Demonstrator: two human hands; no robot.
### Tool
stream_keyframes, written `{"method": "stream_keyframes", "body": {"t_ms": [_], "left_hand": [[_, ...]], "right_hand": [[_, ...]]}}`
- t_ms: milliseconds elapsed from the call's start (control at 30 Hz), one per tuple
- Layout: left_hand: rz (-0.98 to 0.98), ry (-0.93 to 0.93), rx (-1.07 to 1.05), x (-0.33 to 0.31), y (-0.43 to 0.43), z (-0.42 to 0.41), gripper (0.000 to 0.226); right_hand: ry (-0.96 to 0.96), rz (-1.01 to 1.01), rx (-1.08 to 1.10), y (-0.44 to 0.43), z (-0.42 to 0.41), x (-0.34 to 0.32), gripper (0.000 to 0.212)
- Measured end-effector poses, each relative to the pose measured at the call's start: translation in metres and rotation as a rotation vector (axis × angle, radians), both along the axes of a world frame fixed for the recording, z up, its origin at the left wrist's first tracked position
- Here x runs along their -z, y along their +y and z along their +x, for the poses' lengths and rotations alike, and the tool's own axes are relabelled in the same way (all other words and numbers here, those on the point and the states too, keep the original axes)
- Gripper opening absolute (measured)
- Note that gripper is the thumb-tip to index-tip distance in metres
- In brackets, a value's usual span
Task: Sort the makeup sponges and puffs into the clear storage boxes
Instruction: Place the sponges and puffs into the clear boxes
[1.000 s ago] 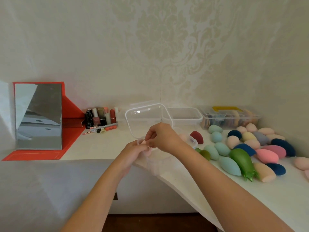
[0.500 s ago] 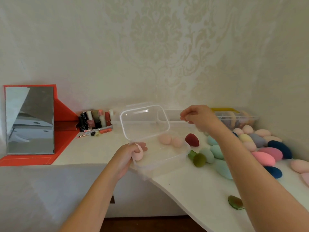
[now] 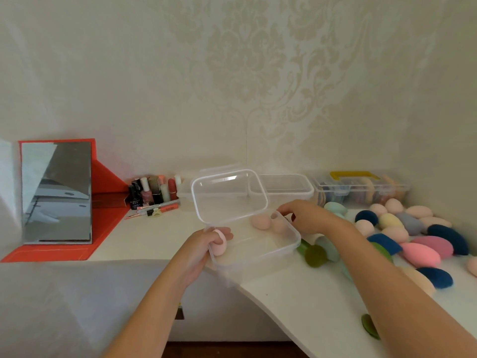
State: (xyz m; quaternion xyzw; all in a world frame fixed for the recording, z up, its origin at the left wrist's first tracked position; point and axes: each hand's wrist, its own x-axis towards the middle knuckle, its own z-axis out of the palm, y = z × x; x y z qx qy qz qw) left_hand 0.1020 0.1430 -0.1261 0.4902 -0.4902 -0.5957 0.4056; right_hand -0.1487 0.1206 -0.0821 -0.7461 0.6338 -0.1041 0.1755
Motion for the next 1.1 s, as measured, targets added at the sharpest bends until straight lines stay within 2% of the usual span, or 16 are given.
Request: {"method": "stream_keyframes", "body": {"t_ms": [133, 300, 367, 467, 567, 700, 767, 833, 900, 1000, 1100], "left_hand": [[-0.007, 0.006, 0.000, 0.000, 0.001, -0.001, 0.048], [-0.005, 0.004, -0.005, -0.001, 0.001, -0.001, 0.046], [-0.004, 0.003, -0.007, -0.002, 0.001, -0.002, 0.046], [-0.004, -0.005, -0.008, -0.001, 0.002, -0.002, 0.048], [-0.011, -0.005, -0.012, -0.001, 0.003, -0.003, 0.048], [-0.036, 0.002, 0.009, -0.005, 0.009, -0.005, 0.050], [-0.046, -0.021, 0.011, -0.005, 0.010, -0.004, 0.050], [-0.053, -0.051, 0.007, -0.003, 0.010, -0.004, 0.050], [-0.069, -0.064, 0.019, -0.001, 0.009, -0.003, 0.050], [-0.085, -0.077, 0.026, 0.001, 0.007, -0.003, 0.052], [-0.091, -0.102, 0.034, 0.001, 0.006, -0.001, 0.049]], "right_hand": [[-0.044, -0.121, 0.101, -0.006, -0.004, -0.006, 0.022], [-0.299, -0.136, 0.251, -0.001, 0.000, -0.028, 0.027], [-0.439, -0.076, 0.232, 0.006, 0.009, -0.036, 0.027], [-0.423, -0.075, 0.156, 0.014, 0.030, -0.043, 0.035], [-0.495, -0.119, 0.115, 0.022, 0.061, -0.041, 0.046], [-0.389, -0.185, -0.070, 0.036, 0.095, -0.029, 0.041], [-0.396, -0.116, -0.101, 0.041, 0.099, -0.028, 0.038], [-0.396, -0.009, -0.118, 0.043, 0.097, -0.029, 0.024], [-0.301, 0.049, -0.142, 0.045, 0.092, -0.030, 0.011], [-0.117, 0.123, -0.184, 0.045, 0.087, -0.030, 0.037], [-0.030, 0.151, -0.218, 0.046, 0.090, -0.024, 0.039]]}}
